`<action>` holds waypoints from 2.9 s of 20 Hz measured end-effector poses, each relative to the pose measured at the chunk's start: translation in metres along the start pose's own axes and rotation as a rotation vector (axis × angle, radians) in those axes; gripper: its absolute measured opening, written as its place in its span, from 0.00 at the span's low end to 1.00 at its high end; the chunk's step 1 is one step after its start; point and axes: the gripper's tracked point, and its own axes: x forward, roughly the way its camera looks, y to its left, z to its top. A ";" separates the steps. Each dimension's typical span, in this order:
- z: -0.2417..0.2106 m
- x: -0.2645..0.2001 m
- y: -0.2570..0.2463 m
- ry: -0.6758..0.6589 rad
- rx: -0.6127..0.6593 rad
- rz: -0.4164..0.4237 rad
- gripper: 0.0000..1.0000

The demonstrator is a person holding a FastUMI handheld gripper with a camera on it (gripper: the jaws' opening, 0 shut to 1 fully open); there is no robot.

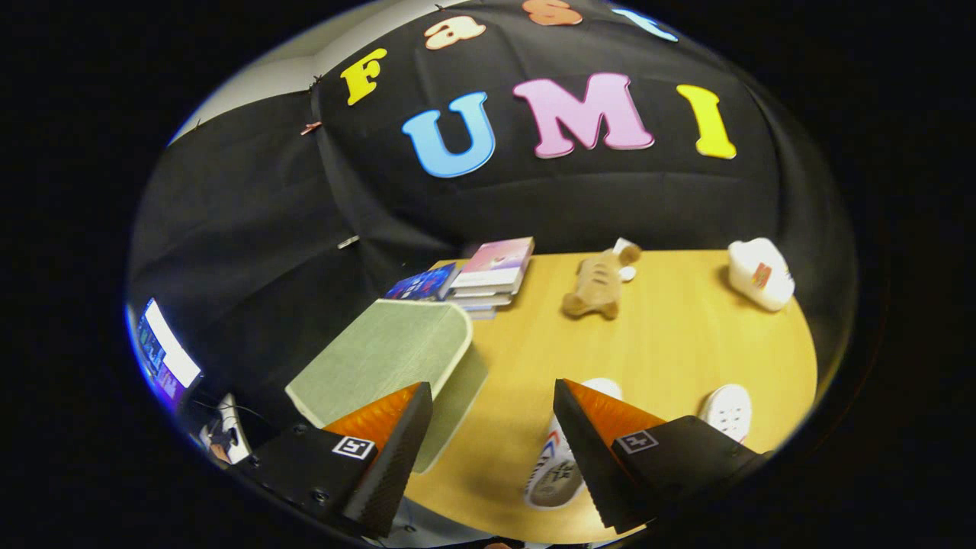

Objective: Open the storage box then place both shoes into the box .Put the left shoe in first, then the right shoe, with the right side of both shoes facing outward in a uniform manner.

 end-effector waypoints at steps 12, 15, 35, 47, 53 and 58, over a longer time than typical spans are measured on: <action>-0.066 0.073 0.088 0.280 0.372 0.560 0.98; -0.077 0.086 0.101 0.344 0.445 0.629 0.98; -0.024 0.066 0.121 0.395 0.721 0.643 0.05; 0.042 0.065 0.194 0.400 0.516 0.464 0.05; 0.074 0.080 0.273 0.388 0.470 0.463 0.05; 0.081 0.110 0.340 0.386 0.422 0.493 0.07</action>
